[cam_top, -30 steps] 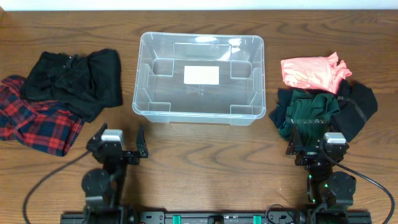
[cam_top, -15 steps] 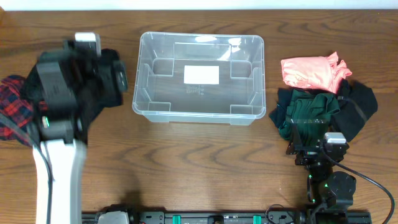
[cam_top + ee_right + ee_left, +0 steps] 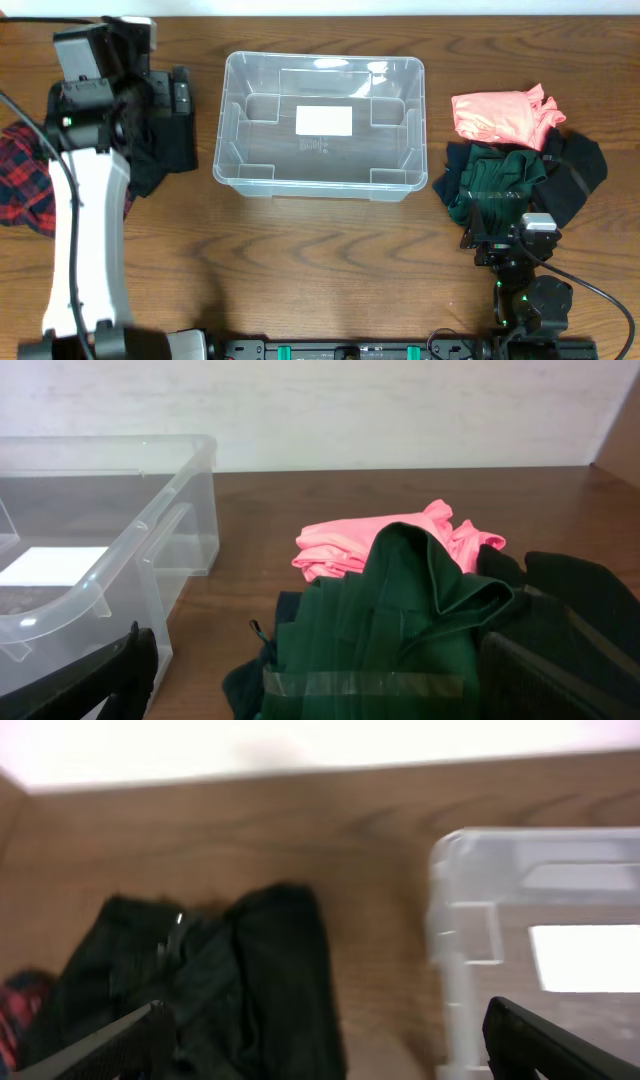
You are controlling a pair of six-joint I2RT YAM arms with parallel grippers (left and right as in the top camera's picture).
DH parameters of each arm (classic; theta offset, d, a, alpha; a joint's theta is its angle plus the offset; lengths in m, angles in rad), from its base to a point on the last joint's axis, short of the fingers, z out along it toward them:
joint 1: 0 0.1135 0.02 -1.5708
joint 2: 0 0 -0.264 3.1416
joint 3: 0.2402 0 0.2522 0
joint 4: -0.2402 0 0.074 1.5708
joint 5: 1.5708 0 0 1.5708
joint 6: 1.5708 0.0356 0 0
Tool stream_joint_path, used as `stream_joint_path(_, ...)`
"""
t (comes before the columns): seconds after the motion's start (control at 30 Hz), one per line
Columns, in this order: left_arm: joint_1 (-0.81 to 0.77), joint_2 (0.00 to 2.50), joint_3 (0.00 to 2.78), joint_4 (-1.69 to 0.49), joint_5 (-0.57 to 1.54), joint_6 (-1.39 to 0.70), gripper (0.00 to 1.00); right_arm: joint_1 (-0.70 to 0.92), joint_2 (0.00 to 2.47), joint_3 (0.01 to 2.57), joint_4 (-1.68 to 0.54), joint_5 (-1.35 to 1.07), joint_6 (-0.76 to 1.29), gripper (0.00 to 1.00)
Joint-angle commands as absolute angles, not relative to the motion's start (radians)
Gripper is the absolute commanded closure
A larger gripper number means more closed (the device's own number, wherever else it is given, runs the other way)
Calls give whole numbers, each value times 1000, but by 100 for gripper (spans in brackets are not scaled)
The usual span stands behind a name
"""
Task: Pack container
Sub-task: 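Reach the left gripper down and grasp the black garment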
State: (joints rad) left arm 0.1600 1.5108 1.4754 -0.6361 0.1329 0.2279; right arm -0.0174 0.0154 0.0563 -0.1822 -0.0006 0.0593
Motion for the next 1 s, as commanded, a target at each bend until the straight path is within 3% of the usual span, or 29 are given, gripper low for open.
stream_joint_path(0.0,190,1599,1489,-642,112,181,2,-25,12,53,-183,7,62,1)
stream_joint_path(0.3,191,1805,1489,-614,111,178,0,-25,12,53,-183,7,62,1)
stream_joint_path(0.63,191,1947,1489,-608,111,178,12,-25,12,53,-183,7,62,1)
stream_joint_path(0.97,191,2035,1489,-589,61,178,13,-25,12,53,-183,7,62,1)
